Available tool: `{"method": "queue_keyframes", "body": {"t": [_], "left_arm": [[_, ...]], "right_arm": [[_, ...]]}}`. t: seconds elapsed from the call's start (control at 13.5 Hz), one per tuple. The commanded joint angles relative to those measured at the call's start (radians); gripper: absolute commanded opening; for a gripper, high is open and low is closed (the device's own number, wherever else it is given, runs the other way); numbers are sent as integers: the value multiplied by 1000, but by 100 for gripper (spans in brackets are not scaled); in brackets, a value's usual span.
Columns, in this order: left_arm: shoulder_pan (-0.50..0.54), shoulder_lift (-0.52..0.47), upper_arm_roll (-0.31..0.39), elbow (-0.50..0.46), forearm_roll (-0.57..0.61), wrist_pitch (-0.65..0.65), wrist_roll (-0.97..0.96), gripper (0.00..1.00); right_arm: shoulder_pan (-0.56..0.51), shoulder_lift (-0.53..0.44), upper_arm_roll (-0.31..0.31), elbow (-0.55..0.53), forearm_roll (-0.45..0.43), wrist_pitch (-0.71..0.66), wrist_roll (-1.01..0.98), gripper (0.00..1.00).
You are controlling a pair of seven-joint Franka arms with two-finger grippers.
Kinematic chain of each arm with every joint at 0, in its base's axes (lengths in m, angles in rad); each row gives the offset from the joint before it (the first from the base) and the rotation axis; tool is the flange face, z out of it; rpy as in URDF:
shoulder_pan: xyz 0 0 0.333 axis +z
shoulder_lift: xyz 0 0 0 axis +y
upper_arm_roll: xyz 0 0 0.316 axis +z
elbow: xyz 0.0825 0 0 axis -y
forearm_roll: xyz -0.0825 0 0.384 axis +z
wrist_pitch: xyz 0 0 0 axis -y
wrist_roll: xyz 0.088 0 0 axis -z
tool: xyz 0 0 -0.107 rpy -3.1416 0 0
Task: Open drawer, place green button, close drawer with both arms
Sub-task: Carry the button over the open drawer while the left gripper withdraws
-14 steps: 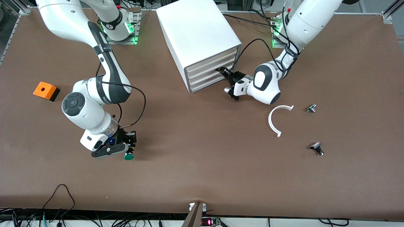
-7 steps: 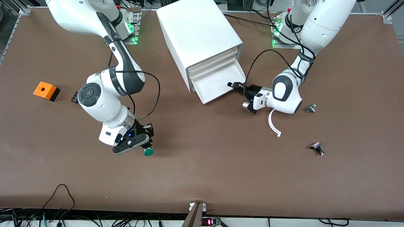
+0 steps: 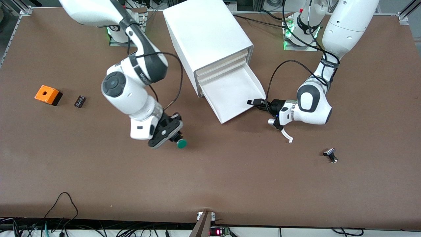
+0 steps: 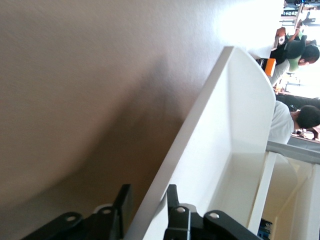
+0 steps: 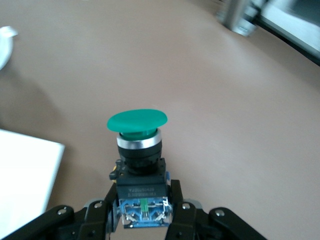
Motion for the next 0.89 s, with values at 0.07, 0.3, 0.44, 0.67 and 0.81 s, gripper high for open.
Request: {"method": "queue_keyframes", "body": {"t": [0.07,0.3,0.44,0.67,0.81], "left_arm": [[13,-31,5,8,3,7,-13,100],[57,-100,7,17,9,13,-16,100],[89,-155,12,46,138,44,-17,100],[129,-238,12,148,548,57,-26,100],[163,-310,10,152,664,56,-28,100]], "right_arm": [[164,-10,-56,16,-25,-17,-21,21],[222,-8,-84,16,-29,-46,-30,22],[262,-8,-82,16,-29,-46,-32,22],[328,9,-82,16,-47,-36,-151,22],[363,22,-84,16,-96,-36,-212,22]]}}
